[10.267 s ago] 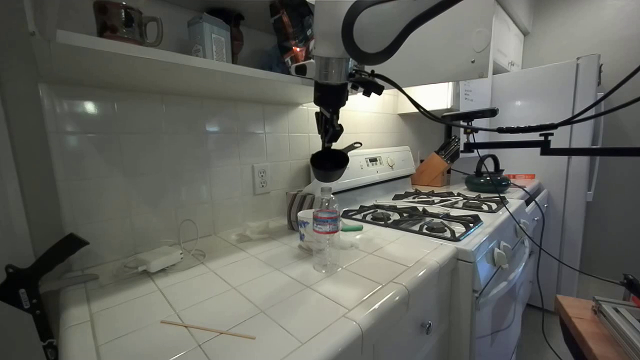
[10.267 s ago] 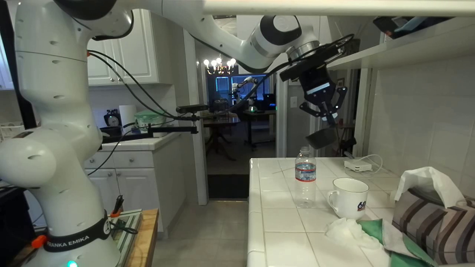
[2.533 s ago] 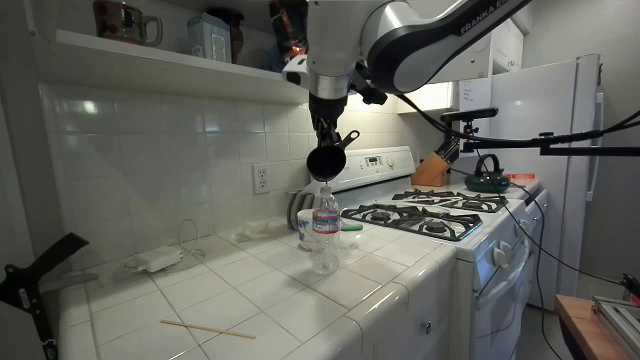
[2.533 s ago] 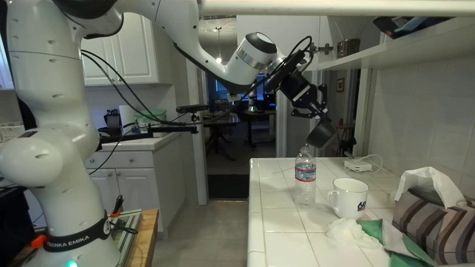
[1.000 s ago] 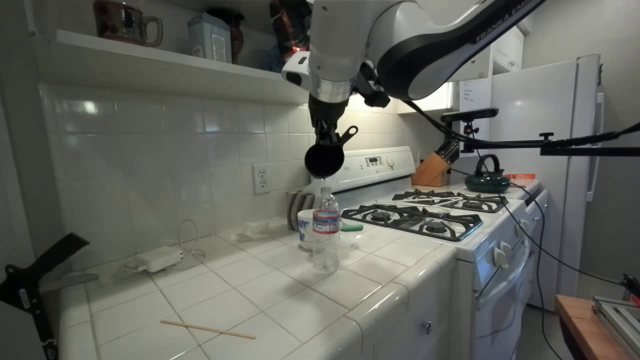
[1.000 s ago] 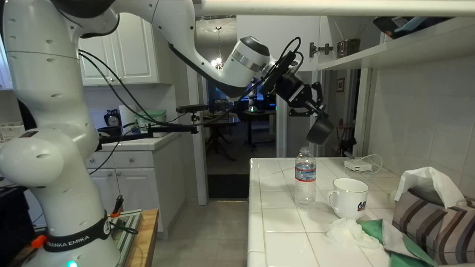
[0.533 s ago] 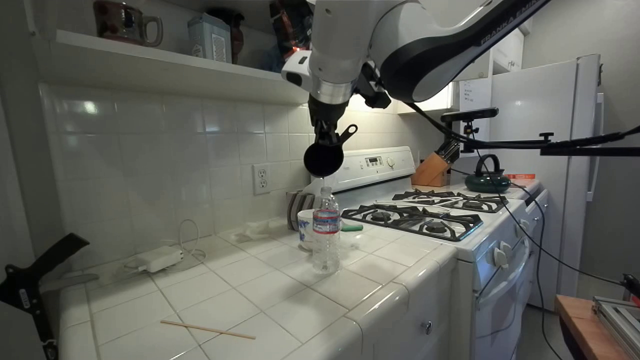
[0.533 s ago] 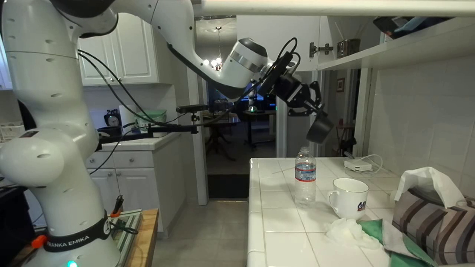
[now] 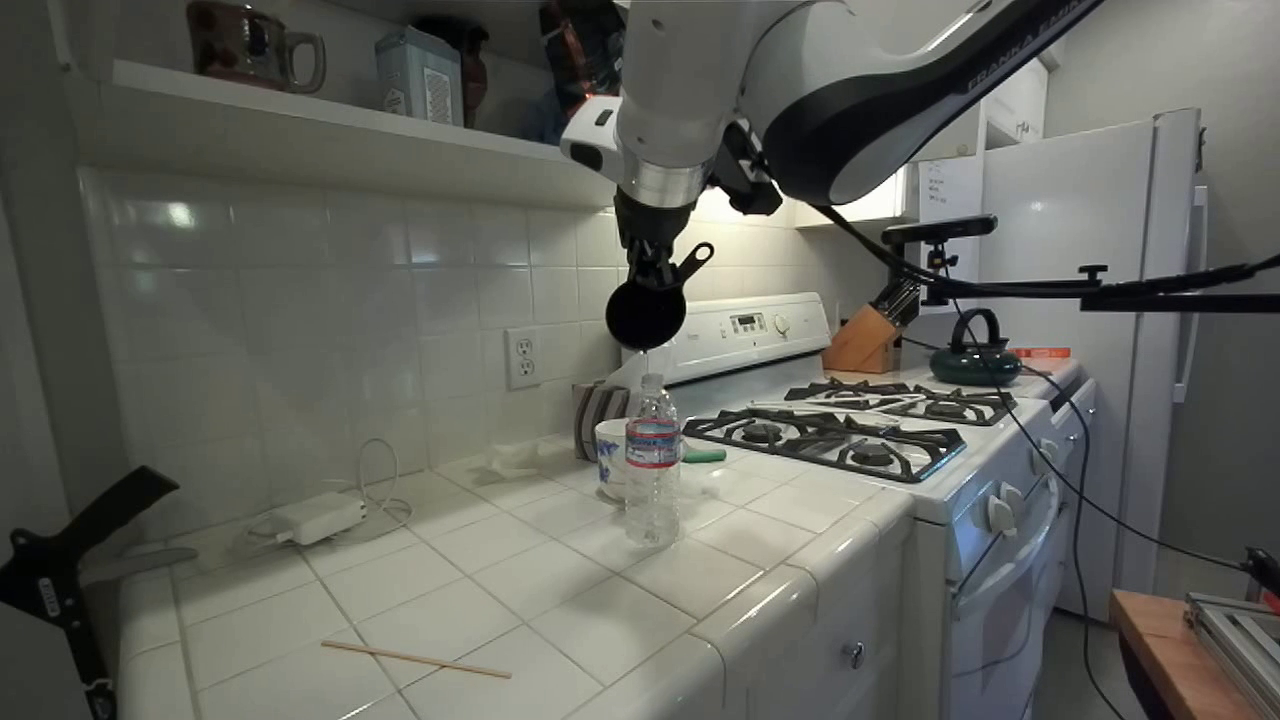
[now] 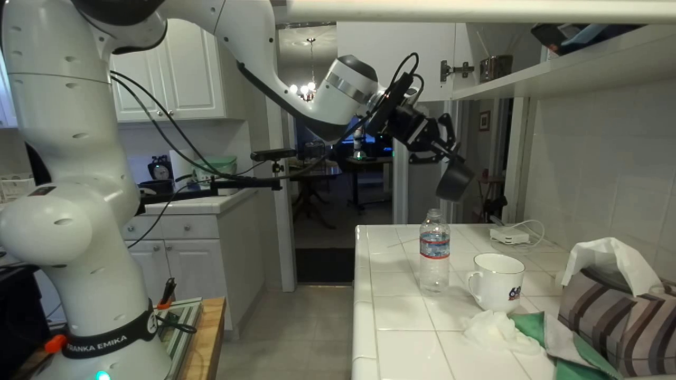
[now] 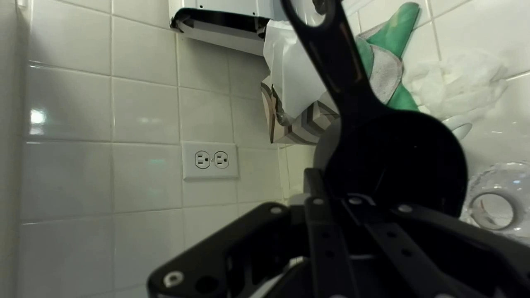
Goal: Pour the contents in the black pot inside the water bottle
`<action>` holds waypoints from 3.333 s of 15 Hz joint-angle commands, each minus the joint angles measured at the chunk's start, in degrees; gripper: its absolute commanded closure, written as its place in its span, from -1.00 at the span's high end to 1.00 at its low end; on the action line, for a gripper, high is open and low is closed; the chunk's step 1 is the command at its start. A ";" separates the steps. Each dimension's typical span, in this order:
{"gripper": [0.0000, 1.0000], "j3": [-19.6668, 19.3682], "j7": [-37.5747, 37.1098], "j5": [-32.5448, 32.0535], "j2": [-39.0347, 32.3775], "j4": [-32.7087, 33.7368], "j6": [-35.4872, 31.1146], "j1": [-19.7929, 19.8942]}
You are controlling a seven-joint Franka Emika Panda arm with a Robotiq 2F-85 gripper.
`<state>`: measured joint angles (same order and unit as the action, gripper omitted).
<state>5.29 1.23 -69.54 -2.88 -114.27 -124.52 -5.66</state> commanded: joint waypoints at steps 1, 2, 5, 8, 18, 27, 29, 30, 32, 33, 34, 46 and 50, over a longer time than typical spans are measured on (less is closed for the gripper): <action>-0.99 0.52 -2.42 -3.40 1.81 -2.14 1.78 -0.63; -0.99 0.63 -2.73 -3.94 1.84 -2.25 2.12 -0.72; -0.99 0.97 -3.40 -5.00 1.93 -2.65 3.15 -0.98; -0.99 1.29 -4.28 -6.49 2.04 -3.02 4.29 -1.29; -0.99 2.16 -6.26 -9.61 2.08 -3.56 7.74 -2.10; -0.99 2.88 -8.36 -13.22 1.98 -4.61 10.49 -2.68; -0.99 3.01 -8.51 -13.67 1.95 -4.60 11.06 -2.79; -0.99 3.11 -8.55 -13.80 1.95 -4.60 11.38 -2.85; -0.99 3.30 -8.74 -14.46 1.91 -4.64 12.02 -3.00; -0.99 3.38 -8.97 -15.09 1.90 -4.67 12.35 -3.09; -0.99 3.42 -9.03 -15.45 1.87 -4.67 12.59 -3.20; -0.99 4.48 -9.42 -19.76 1.35 -4.74 14.98 -4.28; -0.99 4.92 -9.47 -21.06 1.22 -4.83 16.09 -4.70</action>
<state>9.75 -6.76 -87.71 -2.52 -117.75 -110.13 -9.77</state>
